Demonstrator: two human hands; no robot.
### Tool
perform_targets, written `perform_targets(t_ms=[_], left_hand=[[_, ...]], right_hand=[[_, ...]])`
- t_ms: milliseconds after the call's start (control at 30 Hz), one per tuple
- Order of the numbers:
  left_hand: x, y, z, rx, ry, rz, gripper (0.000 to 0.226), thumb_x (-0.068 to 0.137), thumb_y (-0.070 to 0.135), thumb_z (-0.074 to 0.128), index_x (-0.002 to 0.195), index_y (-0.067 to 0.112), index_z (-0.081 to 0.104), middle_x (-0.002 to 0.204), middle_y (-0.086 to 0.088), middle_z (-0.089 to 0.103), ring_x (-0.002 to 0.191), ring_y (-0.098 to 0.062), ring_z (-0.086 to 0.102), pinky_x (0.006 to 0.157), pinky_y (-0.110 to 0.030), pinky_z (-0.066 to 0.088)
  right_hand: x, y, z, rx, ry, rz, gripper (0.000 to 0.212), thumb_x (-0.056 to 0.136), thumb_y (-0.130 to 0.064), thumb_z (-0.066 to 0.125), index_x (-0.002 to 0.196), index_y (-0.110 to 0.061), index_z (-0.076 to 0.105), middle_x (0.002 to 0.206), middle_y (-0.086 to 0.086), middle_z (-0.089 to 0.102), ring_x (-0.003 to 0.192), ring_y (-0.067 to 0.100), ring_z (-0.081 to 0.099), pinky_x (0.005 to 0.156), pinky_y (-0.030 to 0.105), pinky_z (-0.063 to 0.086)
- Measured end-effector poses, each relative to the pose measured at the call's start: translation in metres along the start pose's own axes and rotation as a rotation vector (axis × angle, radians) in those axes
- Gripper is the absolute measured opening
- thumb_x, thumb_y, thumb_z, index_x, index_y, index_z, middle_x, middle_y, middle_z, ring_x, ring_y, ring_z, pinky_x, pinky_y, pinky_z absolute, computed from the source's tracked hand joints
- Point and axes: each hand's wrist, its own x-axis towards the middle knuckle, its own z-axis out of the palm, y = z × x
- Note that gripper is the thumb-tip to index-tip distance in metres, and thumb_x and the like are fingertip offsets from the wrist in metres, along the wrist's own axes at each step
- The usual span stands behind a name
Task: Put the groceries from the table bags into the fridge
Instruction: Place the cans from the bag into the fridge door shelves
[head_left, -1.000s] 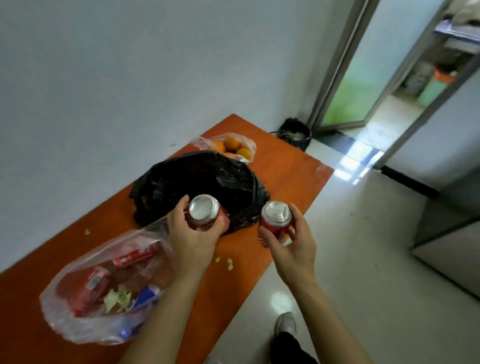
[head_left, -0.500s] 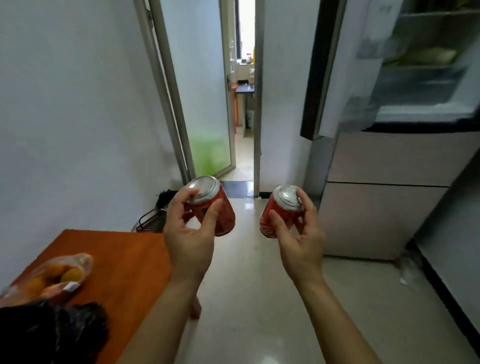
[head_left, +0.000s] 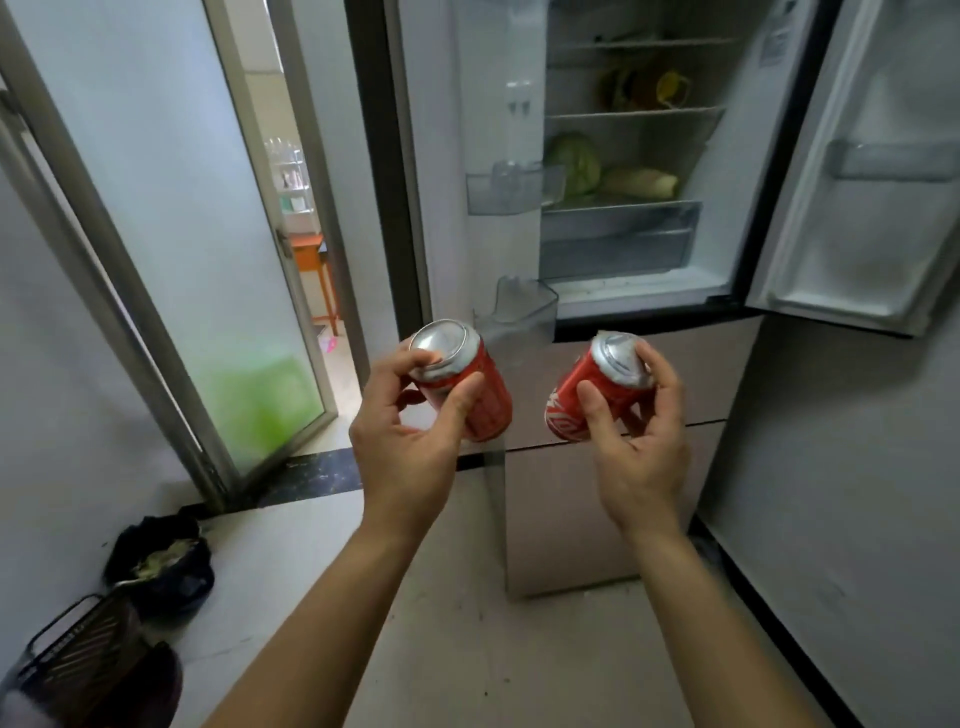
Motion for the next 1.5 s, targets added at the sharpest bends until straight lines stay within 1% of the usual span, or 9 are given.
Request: perform_targets(t_ms=[200,367,467,567,800,900,1067,1200,1500], left_hand=[[0.075,-0.064,0.083,-0.094,-0.057,0.111,0.041,0.08,0.02,0.082,0.112,0.022,0.057,0.13,-0.002,0.059,0.119,-0.017,0.059,0.094,-0.034,0.056],[0.132,-0.114,0.13,-0.063,-0.094,0.2,0.037,0.08,0.026,0.08,0.108,0.018,0.056,0.136,-0.004,0.056,0.127,-0.015,0.054,0.098,-0.045,0.053],[0.147,-0.136,0.147,0.018,-0.085,0.226,0.035,0.079,0.021,0.082,0.103,0.009,0.059,0.134,-0.011,0.058,0.127,-0.019,0.055,0.097,-0.044,0.053],[0.153,-0.155,0.163,0.098,-0.08,0.248,0.036,0.079,0.022,0.08,0.105,0.007,0.06,0.135,-0.013,0.057,0.128,-0.019,0.054,0.101,-0.037,0.052],[0.15,-0.177,0.195,0.324,0.028,0.215,0.043,0.083,0.031,0.073,0.114,0.005,0.059,0.135,-0.016,0.057,0.128,-0.018,0.053,0.105,-0.018,0.044],[0.15,-0.172,0.211,0.444,0.146,0.146,0.045,0.081,0.03,0.078,0.113,0.004,0.059,0.133,-0.012,0.057,0.122,-0.023,0.057,0.103,-0.025,0.048],[0.154,-0.161,0.226,0.576,0.259,-0.062,0.034,0.08,0.025,0.08,0.106,0.026,0.057,0.118,0.001,0.066,0.106,-0.014,0.064,0.09,-0.027,0.053],[0.158,-0.158,0.228,0.691,0.206,-0.259,0.031,0.081,0.028,0.08,0.101,0.03,0.056,0.1,0.015,0.066,0.092,-0.007,0.064,0.079,-0.027,0.052],[0.162,-0.162,0.222,0.923,0.022,-0.301,0.03,0.084,0.037,0.072,0.104,0.021,0.056,0.103,0.0,0.066,0.093,-0.021,0.062,0.076,-0.037,0.051]], right_hand=[[0.101,0.041,0.018,-0.118,0.141,-0.073,0.054,0.089,-0.031,0.073,0.135,-0.039,0.047,0.125,-0.026,0.052,0.113,-0.001,0.058,0.089,0.015,0.05],[0.178,0.068,0.038,-0.132,0.215,-0.089,0.049,0.088,-0.035,0.074,0.127,-0.051,0.047,0.122,-0.028,0.054,0.111,0.001,0.06,0.086,0.022,0.055],[0.21,0.092,0.046,-0.051,0.184,-0.051,0.05,0.089,-0.032,0.074,0.13,-0.044,0.048,0.129,-0.012,0.059,0.115,0.006,0.061,0.091,0.03,0.056],[0.234,0.12,0.054,0.038,0.083,-0.004,0.051,0.088,-0.033,0.075,0.13,-0.042,0.048,0.135,0.0,0.058,0.119,0.015,0.062,0.095,0.041,0.056],[0.276,0.176,0.079,0.282,-0.185,0.082,0.051,0.086,-0.028,0.072,0.129,-0.039,0.046,0.133,0.01,0.059,0.118,0.02,0.063,0.093,0.035,0.056],[0.296,0.193,0.085,0.292,-0.351,0.086,0.051,0.087,-0.028,0.074,0.127,-0.045,0.047,0.133,0.0,0.059,0.118,0.017,0.062,0.094,0.036,0.056],[0.32,0.208,0.093,0.236,-0.68,0.027,0.054,0.087,-0.029,0.075,0.128,-0.048,0.046,0.12,-0.041,0.053,0.118,-0.004,0.056,0.095,0.026,0.054],[0.326,0.219,0.098,0.12,-0.835,-0.046,0.054,0.087,-0.029,0.077,0.133,-0.037,0.05,0.118,-0.032,0.057,0.112,-0.01,0.056,0.096,0.021,0.051],[0.312,0.222,0.105,-0.034,-0.892,-0.106,0.051,0.086,-0.041,0.073,0.13,-0.04,0.048,0.124,-0.009,0.063,0.11,0.012,0.062,0.094,0.04,0.055]])
